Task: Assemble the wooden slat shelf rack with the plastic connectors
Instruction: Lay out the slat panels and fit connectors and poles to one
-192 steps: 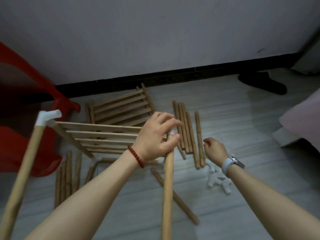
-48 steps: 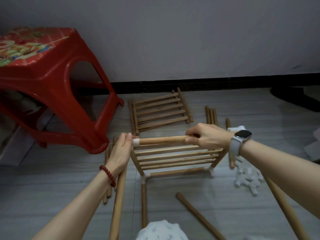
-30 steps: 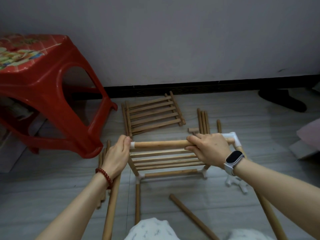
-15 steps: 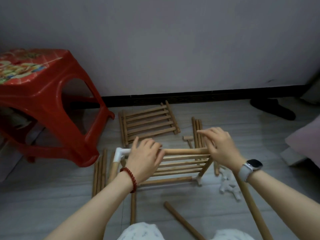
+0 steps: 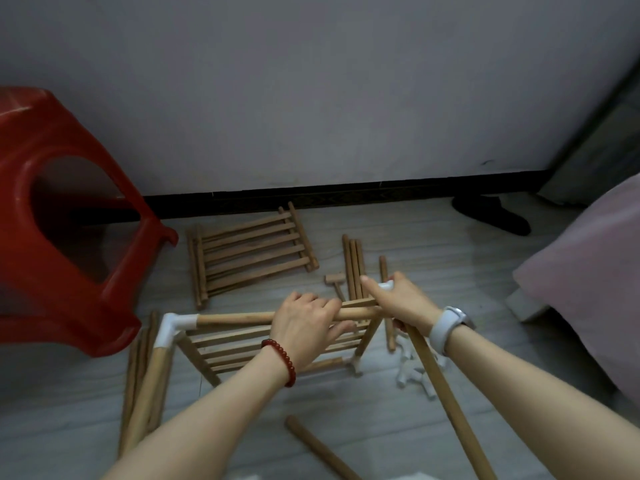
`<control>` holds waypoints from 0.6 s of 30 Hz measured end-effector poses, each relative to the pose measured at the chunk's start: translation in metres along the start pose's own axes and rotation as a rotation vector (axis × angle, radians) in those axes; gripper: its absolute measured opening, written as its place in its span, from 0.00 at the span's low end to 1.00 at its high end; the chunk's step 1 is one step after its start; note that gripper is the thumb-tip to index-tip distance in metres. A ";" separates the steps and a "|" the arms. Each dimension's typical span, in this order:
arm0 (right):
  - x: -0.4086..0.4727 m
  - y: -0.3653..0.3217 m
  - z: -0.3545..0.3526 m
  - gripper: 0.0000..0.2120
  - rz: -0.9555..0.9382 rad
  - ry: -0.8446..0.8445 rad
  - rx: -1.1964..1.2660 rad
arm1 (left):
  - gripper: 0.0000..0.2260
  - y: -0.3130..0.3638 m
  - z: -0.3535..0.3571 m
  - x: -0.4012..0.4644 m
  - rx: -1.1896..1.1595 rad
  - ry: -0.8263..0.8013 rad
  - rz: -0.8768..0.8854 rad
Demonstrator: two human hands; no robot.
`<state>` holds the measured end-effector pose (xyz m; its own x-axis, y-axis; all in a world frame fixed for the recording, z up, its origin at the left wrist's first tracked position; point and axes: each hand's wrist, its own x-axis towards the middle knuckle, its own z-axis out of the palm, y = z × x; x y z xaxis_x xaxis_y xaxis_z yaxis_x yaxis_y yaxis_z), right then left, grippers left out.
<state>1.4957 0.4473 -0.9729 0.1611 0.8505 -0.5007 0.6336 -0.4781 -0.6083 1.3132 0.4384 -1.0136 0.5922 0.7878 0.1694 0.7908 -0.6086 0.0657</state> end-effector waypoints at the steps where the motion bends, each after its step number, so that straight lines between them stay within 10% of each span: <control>1: 0.003 0.001 0.003 0.27 -0.021 0.072 -0.066 | 0.21 0.001 -0.001 0.001 -0.012 -0.004 -0.002; 12: -0.014 0.022 -0.022 0.11 -0.449 0.008 -0.769 | 0.22 0.003 0.006 -0.001 0.078 -0.054 -0.012; 18: -0.015 0.020 -0.010 0.11 -0.333 0.033 -0.411 | 0.17 0.001 0.000 -0.004 0.065 0.031 -0.010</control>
<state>1.5138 0.4274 -0.9715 -0.0794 0.9513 -0.2979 0.8977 -0.0617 -0.4362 1.3116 0.4350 -1.0143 0.5796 0.7901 0.1997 0.8058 -0.5921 0.0039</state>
